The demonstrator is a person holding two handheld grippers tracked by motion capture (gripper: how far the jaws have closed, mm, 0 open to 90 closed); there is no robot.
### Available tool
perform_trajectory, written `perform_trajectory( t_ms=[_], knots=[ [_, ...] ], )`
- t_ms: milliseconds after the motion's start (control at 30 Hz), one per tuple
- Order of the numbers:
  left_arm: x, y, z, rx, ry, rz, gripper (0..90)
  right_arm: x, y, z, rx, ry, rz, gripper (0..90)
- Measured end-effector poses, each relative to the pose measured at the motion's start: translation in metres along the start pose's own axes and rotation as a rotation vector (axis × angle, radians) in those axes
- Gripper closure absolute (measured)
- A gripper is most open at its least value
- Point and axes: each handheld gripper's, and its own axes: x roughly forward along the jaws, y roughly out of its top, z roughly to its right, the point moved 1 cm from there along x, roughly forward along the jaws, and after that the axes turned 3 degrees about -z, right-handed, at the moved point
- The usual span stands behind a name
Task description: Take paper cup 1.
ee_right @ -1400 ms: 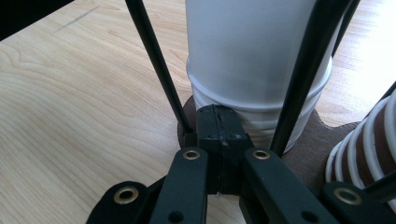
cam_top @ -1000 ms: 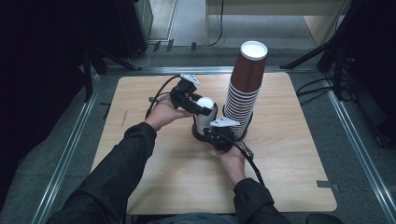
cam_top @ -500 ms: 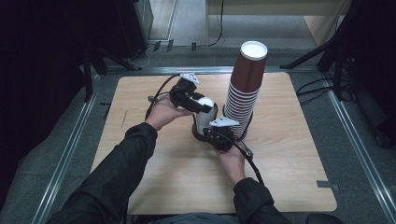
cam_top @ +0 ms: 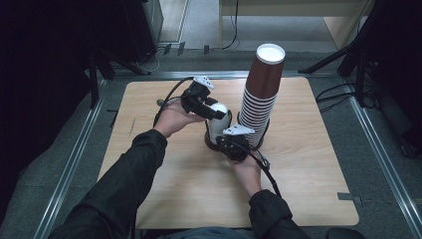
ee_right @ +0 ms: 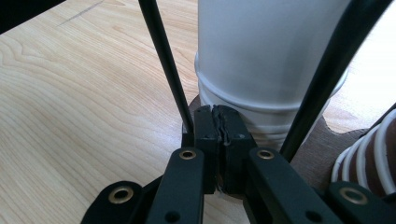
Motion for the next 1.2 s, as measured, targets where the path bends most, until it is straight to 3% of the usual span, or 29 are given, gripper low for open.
perform_trajectory(
  t_ms=[267,433,667,800,1067,1200],
  knots=[
    [-0.005,0.004,-0.001,-0.02,-0.005,-0.001,36.2,-0.001,-0.001,0.001,-0.009,0.001,-0.004,87.1],
    [-0.013,0.007,-0.001,-0.032,-0.014,0.03,36.4,-0.005,0.001,0.001,-0.005,0.008,0.009,87.1],
    [-0.035,0.017,-0.001,-0.045,-0.013,0.07,36.5,-0.011,0.002,0.006,-0.004,0.026,0.007,86.1],
    [-0.047,0.024,0.0,-0.041,-0.014,0.064,36.6,-0.015,0.003,0.006,-0.007,0.029,0.005,85.9],
    [-0.074,0.03,0.004,-0.04,-0.012,0.089,36.7,-0.033,0.005,0.007,-0.071,0.06,-0.023,82.7],
    [-0.086,0.026,0.008,-0.039,-0.02,0.092,36.6,-0.05,0.005,0.006,-0.159,0.121,0.006,75.5]
  ],
)
